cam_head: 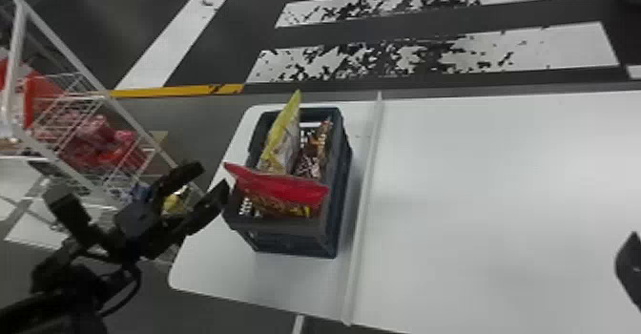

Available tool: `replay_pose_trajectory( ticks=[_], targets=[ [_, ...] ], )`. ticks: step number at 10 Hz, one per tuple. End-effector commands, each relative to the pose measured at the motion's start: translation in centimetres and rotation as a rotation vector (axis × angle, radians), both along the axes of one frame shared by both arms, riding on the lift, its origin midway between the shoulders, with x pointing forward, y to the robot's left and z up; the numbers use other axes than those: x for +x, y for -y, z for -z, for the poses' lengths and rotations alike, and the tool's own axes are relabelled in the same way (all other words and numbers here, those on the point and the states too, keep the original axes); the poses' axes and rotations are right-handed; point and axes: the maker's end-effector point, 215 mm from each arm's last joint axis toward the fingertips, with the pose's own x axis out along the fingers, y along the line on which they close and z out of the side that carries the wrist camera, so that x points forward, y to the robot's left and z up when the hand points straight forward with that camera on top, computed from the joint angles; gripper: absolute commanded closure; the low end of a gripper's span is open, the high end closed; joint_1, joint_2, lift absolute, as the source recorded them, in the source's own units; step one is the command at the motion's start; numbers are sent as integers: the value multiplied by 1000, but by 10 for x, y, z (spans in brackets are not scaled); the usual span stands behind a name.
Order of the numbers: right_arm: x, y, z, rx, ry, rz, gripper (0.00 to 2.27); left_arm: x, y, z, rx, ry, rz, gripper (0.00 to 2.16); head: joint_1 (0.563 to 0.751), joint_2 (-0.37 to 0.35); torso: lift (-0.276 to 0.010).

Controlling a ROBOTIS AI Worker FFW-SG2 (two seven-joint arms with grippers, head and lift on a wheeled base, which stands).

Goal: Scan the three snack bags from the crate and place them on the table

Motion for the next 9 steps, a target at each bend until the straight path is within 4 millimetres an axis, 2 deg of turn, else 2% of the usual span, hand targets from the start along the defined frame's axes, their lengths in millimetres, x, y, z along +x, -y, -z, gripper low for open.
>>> replay_pose_trajectory(
  ticks=[1, 5, 6, 7, 8, 9],
  targets=[
    [0, -7, 6, -6, -19, -8, 87, 9, 10, 4, -41, -40, 39, 211, 695, 326, -62],
    [0, -25, 9, -15, -25, -25, 87, 23, 32, 11, -47, -87, 110, 255, 695, 311, -62],
    [-1, -26, 9, -16, -25, -27, 87, 23, 37, 15, -54, -104, 118, 485, 695, 306, -62],
    [0, -28, 8, -12, -24, -29, 87, 23, 37, 14, -56, -102, 117, 1011, 695, 300, -62],
    [0, -29, 6, -10, -20, -31, 87, 20, 32, 15, -71, -118, 104, 1447, 695, 298, -62],
    [0, -33, 4, -4, -17, -37, 87, 16, 24, 11, -81, -114, 86, 1730, 695, 303, -62]
  ],
)
